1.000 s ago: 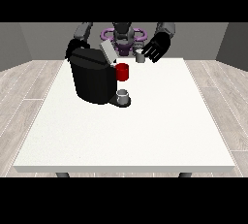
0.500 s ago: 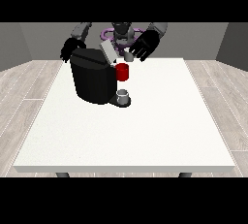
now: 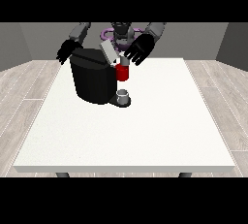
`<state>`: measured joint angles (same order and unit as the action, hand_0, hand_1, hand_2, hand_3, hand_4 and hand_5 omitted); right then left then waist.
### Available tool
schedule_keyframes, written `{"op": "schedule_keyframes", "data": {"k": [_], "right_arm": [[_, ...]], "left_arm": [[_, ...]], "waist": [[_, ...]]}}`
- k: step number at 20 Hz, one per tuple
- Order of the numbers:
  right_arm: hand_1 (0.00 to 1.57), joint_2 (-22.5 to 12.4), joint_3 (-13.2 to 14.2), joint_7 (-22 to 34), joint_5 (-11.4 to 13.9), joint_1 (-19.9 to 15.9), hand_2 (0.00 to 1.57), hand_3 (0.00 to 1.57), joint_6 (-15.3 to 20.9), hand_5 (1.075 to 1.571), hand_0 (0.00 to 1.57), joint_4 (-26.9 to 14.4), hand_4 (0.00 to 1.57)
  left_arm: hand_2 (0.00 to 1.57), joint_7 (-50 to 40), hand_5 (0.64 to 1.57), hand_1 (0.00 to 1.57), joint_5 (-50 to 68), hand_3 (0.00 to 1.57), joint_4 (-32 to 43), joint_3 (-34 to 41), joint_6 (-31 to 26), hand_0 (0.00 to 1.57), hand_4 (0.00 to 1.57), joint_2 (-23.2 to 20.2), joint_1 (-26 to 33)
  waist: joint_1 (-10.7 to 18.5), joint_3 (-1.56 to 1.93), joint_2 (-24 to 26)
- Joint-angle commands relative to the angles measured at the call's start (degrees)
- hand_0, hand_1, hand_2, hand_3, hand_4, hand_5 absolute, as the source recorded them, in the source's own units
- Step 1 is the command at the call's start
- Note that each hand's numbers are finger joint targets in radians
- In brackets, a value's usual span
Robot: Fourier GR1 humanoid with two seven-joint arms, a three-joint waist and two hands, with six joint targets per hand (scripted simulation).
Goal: Insert the coffee pod into the coffee machine and close the lid
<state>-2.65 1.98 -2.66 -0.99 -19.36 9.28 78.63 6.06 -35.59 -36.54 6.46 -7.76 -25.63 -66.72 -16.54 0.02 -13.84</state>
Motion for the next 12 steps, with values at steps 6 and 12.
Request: {"op": "schedule_keyframes", "data": {"k": [6, 12], "right_arm": [[0.0, 1.3, -1.4, 0.6, 0.3, 0.0, 0.0, 0.0, 0.3, 1.571, 0.0, 1.4, 0.5], [0.0, 0.4, 0.3, -0.2, -0.2, 0.0, 0.0, 0.0, 0.5, 1.571, 0.0, 0.5, 0.51]], "left_arm": [[1.26, 1.5, 1.571, 1.21, -0.7, 1.19, 0.8, 0.4, 0.2, 1.21, 0.5, -0.5, -1.3], [1.27, 0.8, 1.571, 1.2, -2.0, 1.2, 0.9, -0.8, 1.3, 1.2, 0.5, 1.9, -0.5]], "waist": [[-0.8, -0.02, -1.8], [-0.4, -0.01, -1.4]]}}
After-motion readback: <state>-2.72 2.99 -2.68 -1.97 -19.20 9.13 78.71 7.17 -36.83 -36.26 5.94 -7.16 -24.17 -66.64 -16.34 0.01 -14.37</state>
